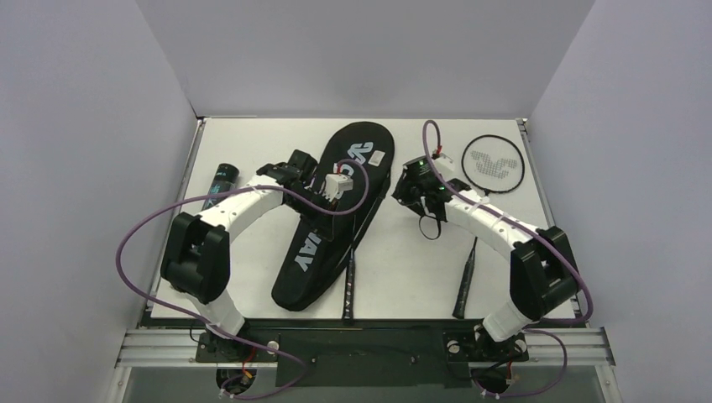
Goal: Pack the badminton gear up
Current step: Place the racket in the racket bag, then adjust the racket at the center of the board.
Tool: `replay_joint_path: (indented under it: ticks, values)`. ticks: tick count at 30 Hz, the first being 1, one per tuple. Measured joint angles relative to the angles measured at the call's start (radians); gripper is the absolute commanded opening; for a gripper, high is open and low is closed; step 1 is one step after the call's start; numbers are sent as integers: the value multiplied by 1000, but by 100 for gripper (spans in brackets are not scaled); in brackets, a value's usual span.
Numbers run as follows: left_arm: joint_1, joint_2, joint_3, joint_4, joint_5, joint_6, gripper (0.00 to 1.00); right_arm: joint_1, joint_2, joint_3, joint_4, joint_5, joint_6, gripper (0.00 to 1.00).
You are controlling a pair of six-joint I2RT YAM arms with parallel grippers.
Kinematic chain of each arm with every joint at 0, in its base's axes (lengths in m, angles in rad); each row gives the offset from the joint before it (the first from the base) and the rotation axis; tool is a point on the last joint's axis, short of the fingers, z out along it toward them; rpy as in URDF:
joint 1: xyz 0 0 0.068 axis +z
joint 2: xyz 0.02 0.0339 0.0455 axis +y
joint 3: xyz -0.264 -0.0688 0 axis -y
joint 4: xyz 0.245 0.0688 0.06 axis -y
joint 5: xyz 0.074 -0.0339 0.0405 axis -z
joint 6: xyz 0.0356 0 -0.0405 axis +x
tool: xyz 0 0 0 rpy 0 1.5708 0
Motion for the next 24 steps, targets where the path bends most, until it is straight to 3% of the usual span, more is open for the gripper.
replay_joint_path:
  ticks: [2, 5, 7, 15, 20, 24]
  values:
    - [1, 2, -4, 9, -27, -4, 49, -39, -27, 0, -57, 38, -38, 48]
    - [1, 12, -4, 32, -74, -18, 54, -112, -57, -2, -158, 97, -92, 53]
    - [0, 20, -4, 47, -101, -25, 73, -158, -73, -13, -203, 125, -114, 54]
    - [-75, 142, 119, 98, -224, -45, 77, -347, -120, -41, -328, 196, -175, 55]
    - [-135, 280, 233, 148, -291, -51, 77, -401, -120, -60, -349, 218, -194, 55]
    - [-142, 378, 284, 167, -328, -53, 70, -423, -120, -72, -357, 229, -203, 55]
